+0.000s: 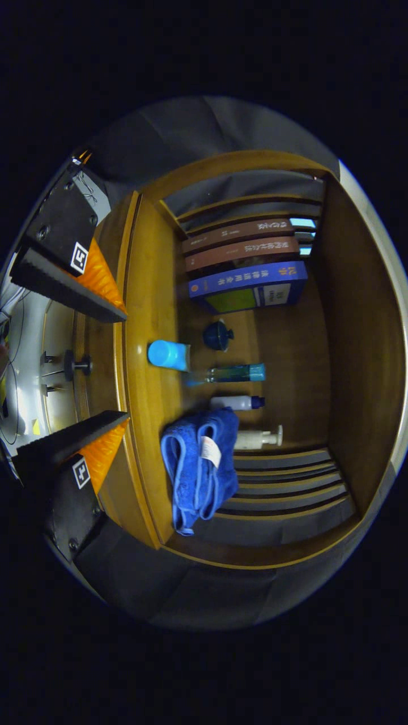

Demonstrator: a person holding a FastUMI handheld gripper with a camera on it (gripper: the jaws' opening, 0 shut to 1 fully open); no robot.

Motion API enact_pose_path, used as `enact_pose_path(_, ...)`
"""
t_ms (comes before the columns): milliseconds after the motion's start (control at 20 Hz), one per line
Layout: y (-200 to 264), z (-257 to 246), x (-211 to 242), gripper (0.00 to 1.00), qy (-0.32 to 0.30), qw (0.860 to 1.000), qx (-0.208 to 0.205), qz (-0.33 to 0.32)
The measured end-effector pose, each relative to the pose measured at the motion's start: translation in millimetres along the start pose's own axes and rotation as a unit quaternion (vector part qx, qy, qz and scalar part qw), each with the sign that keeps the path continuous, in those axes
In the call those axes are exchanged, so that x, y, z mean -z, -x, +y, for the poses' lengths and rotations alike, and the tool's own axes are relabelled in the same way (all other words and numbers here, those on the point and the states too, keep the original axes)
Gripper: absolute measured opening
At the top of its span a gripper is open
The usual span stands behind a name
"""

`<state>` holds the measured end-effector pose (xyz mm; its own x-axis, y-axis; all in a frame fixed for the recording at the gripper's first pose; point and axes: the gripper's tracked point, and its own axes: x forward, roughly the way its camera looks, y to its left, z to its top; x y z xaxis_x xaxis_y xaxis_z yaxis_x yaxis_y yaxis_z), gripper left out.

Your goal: Pull open the drawer, take out the items inside it, and place them on the countertop above the cabinet.

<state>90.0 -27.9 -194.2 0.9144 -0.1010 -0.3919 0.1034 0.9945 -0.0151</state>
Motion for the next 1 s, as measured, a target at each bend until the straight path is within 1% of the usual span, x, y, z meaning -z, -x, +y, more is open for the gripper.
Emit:
enact_pose_path(200, 44.7, 14.7, -48.0, 1.0, 0.011, 0.998, -0.015, -0.054)
enact_pose_path(400, 98.5, 32.1, -93.3, 1.0, 0.032, 0.993, -0.03, -0.114)
enact_pose_path(550, 132.6, 34.2, -118.8, 1.0, 0.022, 0.988, -0.03, -0.147)
enact_pose_path(700, 160.4, 30.4, -136.1, 1.0, 0.005, 0.985, -0.027, -0.168)
enact_pose_path(1000, 189.6, 25.2, -150.9, 1.0, 0.014, 0.981, -0.013, -0.193)
